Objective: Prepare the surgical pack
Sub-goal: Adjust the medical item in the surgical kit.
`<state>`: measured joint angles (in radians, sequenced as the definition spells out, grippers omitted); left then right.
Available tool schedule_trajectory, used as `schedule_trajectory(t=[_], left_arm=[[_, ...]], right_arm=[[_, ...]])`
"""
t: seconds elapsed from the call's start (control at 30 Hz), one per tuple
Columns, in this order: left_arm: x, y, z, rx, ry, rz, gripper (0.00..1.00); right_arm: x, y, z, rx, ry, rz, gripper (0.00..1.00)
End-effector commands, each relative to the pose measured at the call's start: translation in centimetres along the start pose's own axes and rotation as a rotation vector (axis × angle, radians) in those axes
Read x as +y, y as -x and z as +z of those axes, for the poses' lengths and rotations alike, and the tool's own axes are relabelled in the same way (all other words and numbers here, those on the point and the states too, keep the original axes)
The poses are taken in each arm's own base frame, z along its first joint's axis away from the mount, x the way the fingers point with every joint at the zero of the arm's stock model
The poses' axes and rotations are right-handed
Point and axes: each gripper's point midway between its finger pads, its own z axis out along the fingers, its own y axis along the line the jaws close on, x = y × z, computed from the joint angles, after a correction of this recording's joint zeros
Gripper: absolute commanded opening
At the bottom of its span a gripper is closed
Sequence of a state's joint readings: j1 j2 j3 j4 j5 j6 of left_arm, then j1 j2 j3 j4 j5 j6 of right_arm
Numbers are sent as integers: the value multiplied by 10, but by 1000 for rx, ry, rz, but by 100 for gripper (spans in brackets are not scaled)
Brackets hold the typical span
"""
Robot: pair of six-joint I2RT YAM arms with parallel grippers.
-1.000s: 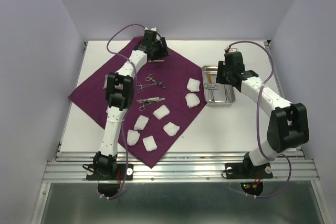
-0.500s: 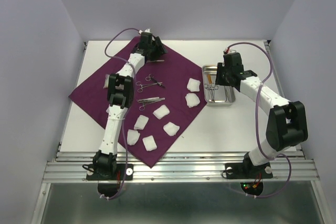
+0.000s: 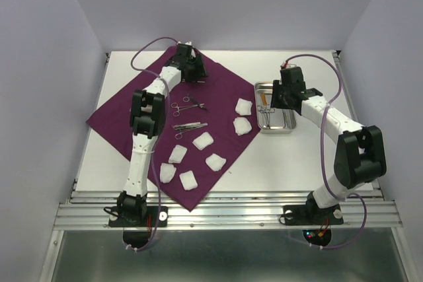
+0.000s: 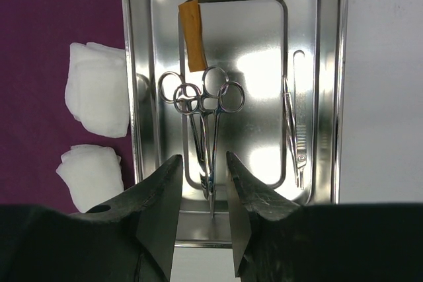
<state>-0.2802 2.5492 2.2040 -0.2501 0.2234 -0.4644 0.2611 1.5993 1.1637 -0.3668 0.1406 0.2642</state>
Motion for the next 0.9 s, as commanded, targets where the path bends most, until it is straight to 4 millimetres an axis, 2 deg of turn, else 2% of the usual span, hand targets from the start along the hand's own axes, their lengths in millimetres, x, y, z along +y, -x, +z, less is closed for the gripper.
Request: schedule_trajectory(t=[0.0,0.07,0.17,0.3,0.43,0.6,0.73,0.87], left_arm=[[8,-13,-40,81,81,102,65],[7,-8,-49,73,90,123,65],[13,-12,-58,96,117,158,65],[26,-22,-69,143,179,188,65],[18,-10,-86,112,174,205,65],[5,18,-114,8,185,191,65],[20,25,-119,-45,282,154,65],[38,14,-108,-22,351,115,66]], right_arm=[[13,22,-11,-57,34,8,38],[13,22,-13,-59,32,10,38],[20,23,-18,-65,42,0,38],[18,25,-24,-76,35,3,38],[20,24,-27,-77,34,-4,38],[19,23,-31,-78,32,-6,38],[18,20,-30,-71,33,-5,38],[23,16,-29,-59,46,-19,38]])
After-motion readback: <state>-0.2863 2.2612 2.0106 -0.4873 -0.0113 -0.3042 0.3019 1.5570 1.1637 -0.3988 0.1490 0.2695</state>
